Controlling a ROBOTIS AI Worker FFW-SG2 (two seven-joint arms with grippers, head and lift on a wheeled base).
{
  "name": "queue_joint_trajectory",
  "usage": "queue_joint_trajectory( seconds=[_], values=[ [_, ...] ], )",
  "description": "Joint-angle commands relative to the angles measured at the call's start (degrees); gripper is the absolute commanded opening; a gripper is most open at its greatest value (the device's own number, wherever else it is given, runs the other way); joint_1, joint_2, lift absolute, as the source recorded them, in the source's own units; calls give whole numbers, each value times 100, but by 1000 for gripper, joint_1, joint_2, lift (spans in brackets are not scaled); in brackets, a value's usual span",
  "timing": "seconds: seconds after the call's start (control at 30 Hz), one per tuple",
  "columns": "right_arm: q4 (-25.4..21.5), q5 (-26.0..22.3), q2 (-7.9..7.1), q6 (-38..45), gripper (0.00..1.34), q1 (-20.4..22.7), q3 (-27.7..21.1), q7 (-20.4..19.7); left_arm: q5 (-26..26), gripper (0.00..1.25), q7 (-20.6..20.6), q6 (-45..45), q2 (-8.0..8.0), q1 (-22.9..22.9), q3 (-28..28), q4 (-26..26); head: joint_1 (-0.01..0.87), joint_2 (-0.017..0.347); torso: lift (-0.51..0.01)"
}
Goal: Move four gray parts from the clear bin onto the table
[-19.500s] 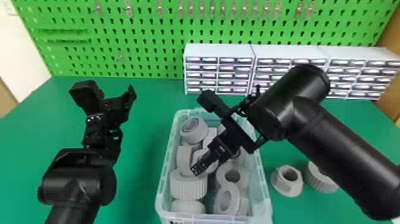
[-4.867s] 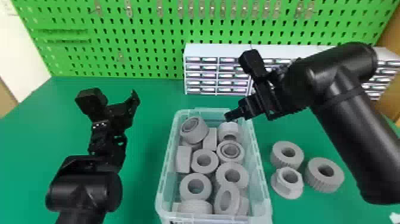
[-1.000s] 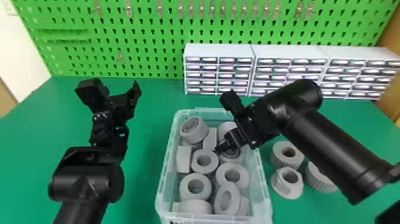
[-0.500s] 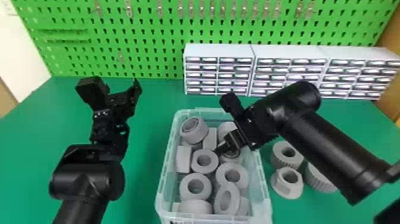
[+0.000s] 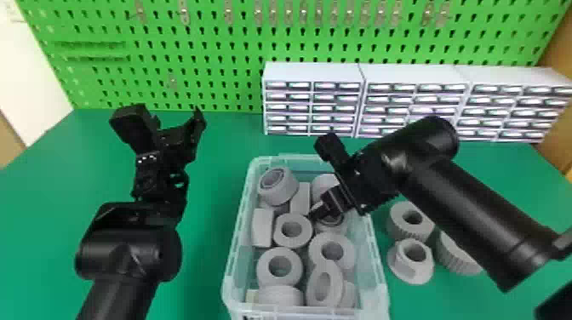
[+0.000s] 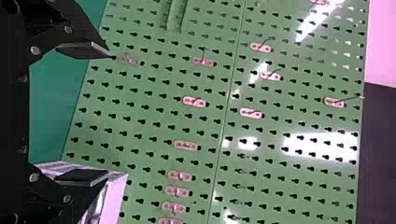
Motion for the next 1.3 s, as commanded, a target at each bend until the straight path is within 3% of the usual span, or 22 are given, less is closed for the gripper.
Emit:
queue_joint_trajectory(
  seconds=[0.0,0.97,1.27],
  values=[
    [48,-42,0,-61,861,-15,40,-4,9,899,-3,-21,0,-34,-43,32,693,72,-52],
    [752,-358,44,-711,859,-41,549,5,62,899,6,-153,0,-121,-122,138,693,72,-52],
    [725,-384,61,-641,569,-103,585,-4,62,899,6,-171,0,-121,-122,146,693,72,-52]
  ],
)
